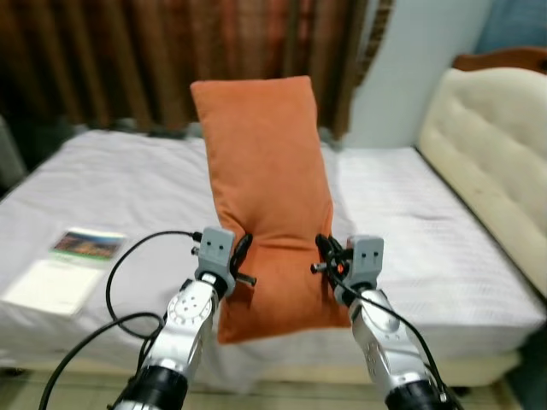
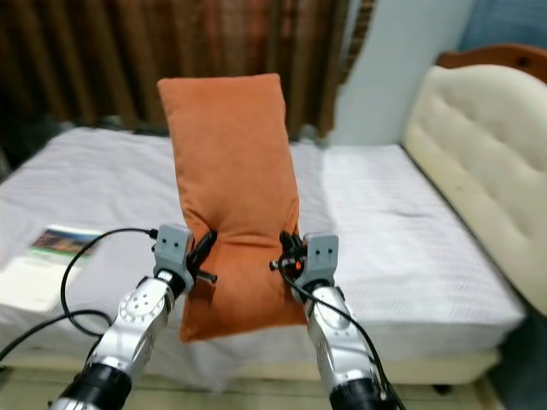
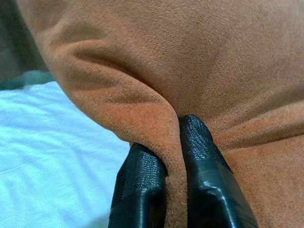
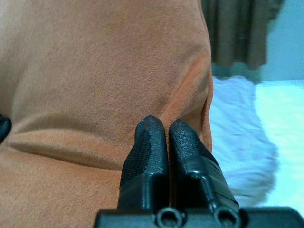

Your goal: Clean up the room

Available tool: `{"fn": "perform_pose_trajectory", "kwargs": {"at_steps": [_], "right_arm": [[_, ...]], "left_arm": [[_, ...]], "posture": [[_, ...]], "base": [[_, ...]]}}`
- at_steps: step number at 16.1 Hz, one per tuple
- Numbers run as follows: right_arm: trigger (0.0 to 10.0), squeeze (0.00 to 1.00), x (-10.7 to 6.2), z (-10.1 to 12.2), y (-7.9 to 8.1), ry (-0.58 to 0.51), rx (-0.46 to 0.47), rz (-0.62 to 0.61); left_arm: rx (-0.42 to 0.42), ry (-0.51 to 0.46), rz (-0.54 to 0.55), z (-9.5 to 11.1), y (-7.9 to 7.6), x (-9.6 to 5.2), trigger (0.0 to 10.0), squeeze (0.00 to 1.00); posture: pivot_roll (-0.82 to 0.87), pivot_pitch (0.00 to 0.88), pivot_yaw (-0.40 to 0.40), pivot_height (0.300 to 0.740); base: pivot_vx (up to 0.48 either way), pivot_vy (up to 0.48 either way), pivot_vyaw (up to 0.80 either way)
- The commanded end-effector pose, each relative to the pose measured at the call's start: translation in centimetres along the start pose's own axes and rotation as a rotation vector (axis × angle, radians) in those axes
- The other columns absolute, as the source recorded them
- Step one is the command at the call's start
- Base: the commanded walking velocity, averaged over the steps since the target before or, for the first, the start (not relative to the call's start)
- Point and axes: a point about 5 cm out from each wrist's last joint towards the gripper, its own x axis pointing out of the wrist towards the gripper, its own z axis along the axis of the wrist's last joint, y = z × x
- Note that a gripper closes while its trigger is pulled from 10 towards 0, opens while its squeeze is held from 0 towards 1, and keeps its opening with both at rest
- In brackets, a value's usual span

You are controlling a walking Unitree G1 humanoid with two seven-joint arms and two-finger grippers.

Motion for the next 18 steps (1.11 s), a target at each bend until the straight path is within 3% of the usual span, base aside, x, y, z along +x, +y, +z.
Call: {"fn": "perform_pose_trajectory", "kwargs": {"at_steps": [1,18], "right_arm": [[10.0,0.0,-1.17,0.82,-4.52,-0.047,-0.013,-0.166],[10.0,0.0,-0.92,0.29,-4.47,-0.02,-0.014,-0.148]], "left_arm": [[0.014,-0.022,0.176,0.42,3.99,-0.84,10.0,0.0],[0.022,-0.017,0.182,0.26,4.49,-0.8,10.0,0.0]], "posture": [[0.05,0.0,-0.054,0.74],[0.06,0.0,-0.056,0.74]], "base": [[0.352,-0.322,0.0],[0.362,-0.312,0.0]]}}
